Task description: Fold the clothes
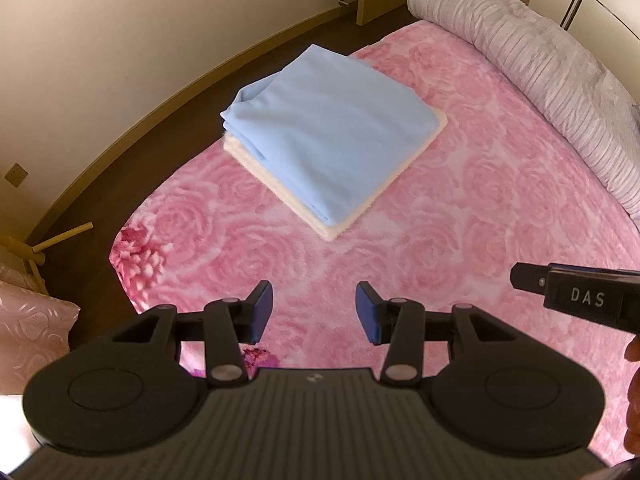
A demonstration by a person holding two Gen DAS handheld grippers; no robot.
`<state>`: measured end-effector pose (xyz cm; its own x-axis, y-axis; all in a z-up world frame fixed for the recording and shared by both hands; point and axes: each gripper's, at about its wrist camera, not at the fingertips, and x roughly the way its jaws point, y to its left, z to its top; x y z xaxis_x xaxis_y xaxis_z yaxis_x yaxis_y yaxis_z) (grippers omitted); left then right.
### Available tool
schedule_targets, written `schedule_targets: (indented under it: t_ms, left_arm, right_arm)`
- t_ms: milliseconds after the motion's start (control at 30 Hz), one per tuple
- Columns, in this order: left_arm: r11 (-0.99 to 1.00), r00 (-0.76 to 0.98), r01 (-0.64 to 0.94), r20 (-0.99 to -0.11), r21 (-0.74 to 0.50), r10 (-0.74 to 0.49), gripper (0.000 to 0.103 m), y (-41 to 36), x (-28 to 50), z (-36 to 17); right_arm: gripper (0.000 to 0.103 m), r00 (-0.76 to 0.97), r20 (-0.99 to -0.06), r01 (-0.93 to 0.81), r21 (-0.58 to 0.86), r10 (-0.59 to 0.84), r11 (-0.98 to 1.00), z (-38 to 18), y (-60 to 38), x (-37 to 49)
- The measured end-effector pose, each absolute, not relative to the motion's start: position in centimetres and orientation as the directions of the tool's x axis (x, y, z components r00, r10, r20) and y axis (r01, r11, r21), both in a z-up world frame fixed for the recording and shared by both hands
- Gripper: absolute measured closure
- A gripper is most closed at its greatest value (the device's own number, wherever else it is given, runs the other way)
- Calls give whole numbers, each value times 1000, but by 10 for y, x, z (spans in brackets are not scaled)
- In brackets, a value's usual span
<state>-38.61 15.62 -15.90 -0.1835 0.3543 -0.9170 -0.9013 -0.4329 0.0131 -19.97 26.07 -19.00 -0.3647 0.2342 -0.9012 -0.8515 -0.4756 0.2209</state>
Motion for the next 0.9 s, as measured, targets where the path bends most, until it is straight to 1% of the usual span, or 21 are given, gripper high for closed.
schedule_targets:
  t_ms: [267, 900]
  left_arm:
    - [-450, -199, -893, -912, 18, 358, 61, 160, -400, -161]
    - [-434, -216, -901, -884, 17, 415, 61, 151, -415, -146]
  right_arm:
    - [64, -371, -900, -845, 225, 229, -485, -191, 265, -213]
    - [64, -383, -887, -844, 224, 256, -488, -180, 254, -230]
